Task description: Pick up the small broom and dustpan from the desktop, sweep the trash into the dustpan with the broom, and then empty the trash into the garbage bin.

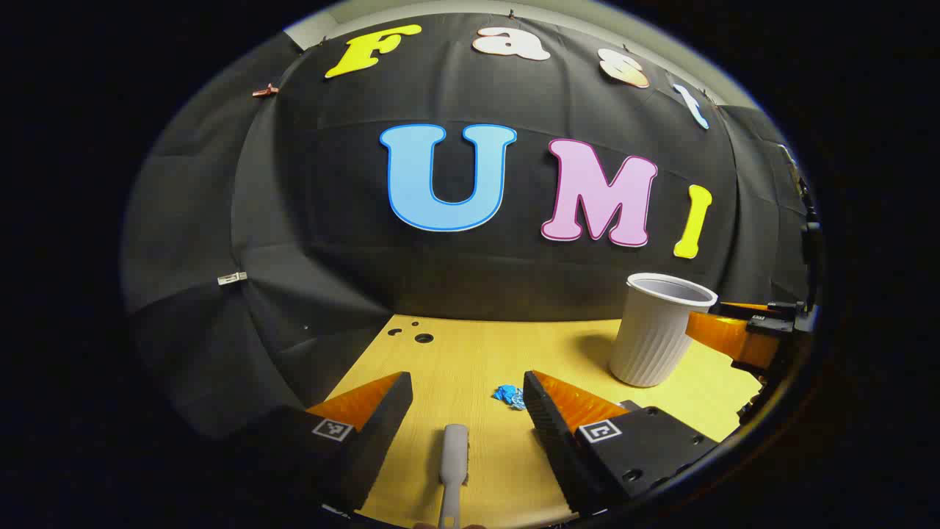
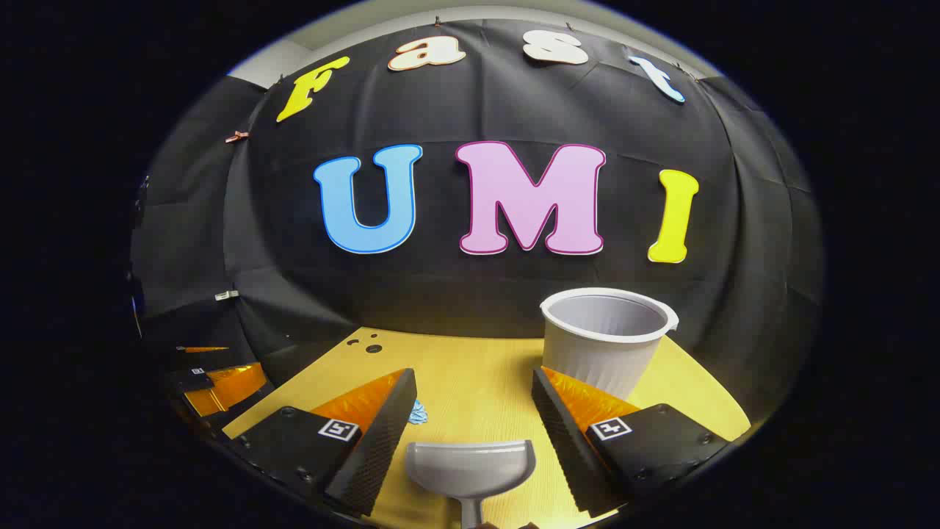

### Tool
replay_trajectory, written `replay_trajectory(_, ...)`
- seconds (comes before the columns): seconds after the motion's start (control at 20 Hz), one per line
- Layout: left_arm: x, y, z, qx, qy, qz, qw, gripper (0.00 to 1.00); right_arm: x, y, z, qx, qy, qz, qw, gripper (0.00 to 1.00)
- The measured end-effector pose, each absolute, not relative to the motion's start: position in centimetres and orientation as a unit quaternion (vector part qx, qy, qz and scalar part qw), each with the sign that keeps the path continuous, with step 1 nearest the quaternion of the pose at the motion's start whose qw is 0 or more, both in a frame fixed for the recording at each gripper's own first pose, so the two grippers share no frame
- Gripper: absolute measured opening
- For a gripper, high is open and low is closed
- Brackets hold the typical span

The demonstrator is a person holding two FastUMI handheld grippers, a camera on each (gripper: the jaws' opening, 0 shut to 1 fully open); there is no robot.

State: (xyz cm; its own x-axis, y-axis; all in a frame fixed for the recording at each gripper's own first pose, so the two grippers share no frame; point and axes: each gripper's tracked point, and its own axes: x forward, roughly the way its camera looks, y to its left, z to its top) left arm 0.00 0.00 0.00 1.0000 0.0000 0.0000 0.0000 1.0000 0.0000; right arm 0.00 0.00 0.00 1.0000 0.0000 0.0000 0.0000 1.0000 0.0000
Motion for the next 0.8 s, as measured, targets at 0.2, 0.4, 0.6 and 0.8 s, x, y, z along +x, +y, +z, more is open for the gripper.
replay_trajectory(0.2,0.8,0.4,-1.1,-0.002,0.017,0.004,1.000,0.96,0.4,0.1,-0.3,0.001,0.007,0.002,1.000,0.98)
replay_trajectory(0.4,1.1,0.8,-2.2,-0.019,0.037,0.008,0.999,0.96,0.9,-0.2,-1.0,0.007,0.016,0.001,1.000,0.98)
replay_trajectory(0.6,1.6,1.2,-3.2,-0.025,0.054,0.012,0.998,0.96,1.3,0.0,-1.5,0.006,0.026,0.004,1.000,0.98)
replay_trajectory(0.8,1.9,1.7,-4.4,-0.023,0.075,0.017,0.997,0.96,1.6,-0.3,-2.4,0.009,0.038,0.003,0.999,0.98)
